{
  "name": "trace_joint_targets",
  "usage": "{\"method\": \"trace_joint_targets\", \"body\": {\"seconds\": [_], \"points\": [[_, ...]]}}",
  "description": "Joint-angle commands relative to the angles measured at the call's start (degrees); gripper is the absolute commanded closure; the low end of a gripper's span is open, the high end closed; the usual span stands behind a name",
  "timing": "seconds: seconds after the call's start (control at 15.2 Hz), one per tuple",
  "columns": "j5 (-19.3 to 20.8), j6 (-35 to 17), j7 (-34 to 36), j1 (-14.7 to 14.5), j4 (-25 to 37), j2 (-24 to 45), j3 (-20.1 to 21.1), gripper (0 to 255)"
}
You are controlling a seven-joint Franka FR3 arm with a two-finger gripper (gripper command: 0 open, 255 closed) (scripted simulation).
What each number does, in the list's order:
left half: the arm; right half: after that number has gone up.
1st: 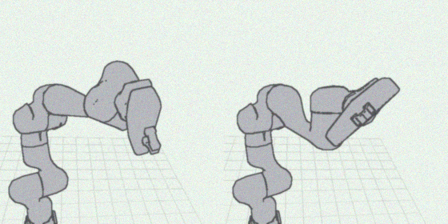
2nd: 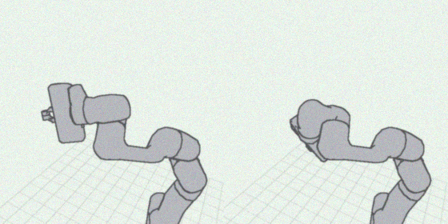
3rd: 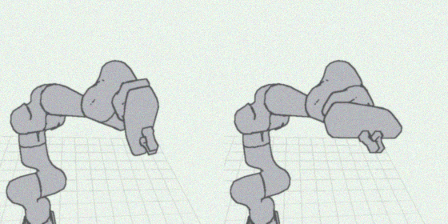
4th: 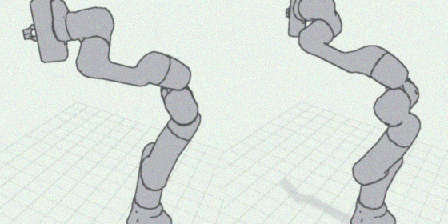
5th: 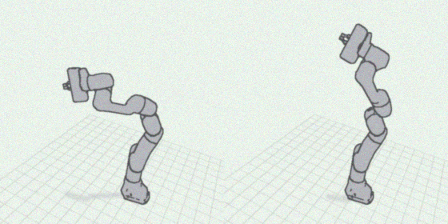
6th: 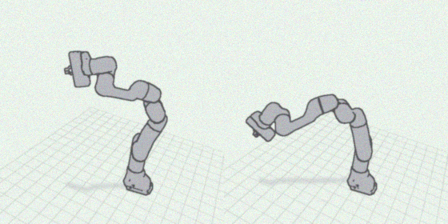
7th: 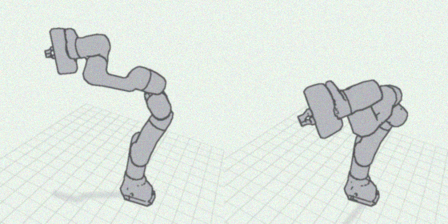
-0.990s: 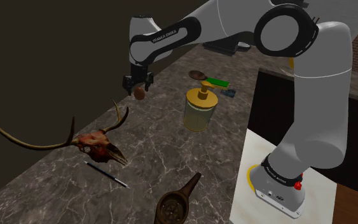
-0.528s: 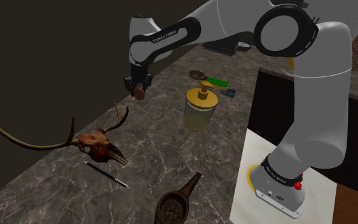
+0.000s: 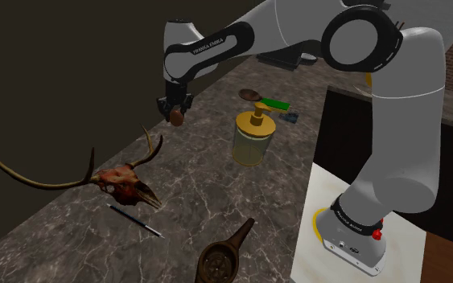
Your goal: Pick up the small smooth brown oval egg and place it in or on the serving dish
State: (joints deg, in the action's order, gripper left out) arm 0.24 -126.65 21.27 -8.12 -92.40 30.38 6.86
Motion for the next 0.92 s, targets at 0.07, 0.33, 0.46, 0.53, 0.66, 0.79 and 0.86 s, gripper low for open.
{"method": "trace_joint_targets", "body": {"seconds": [0.07, 0.33, 0.46, 0.53, 0.66, 0.79, 0.86], "points": [[-0.1, 1.2, 0.0, 0.0, 0.5, -0.7, 0.0, 255], [-0.2, 3.7, 0.0, 0.1, 1.7, -2.0, 0.1, 255], [-0.2, 4.9, 0.1, 0.1, 2.4, -2.5, 0.2, 255], [-0.2, 5.6, 0.1, 0.1, 2.8, -2.8, 0.2, 255], [-0.3, 6.9, 0.1, 0.1, 3.6, -3.3, 0.2, 255], [-0.3, 8.2, 0.1, 0.1, 4.4, -3.8, 0.2, 255], [-0.4, 8.8, 0.1, 0.1, 4.9, -4.0, 0.2, 255]]}}
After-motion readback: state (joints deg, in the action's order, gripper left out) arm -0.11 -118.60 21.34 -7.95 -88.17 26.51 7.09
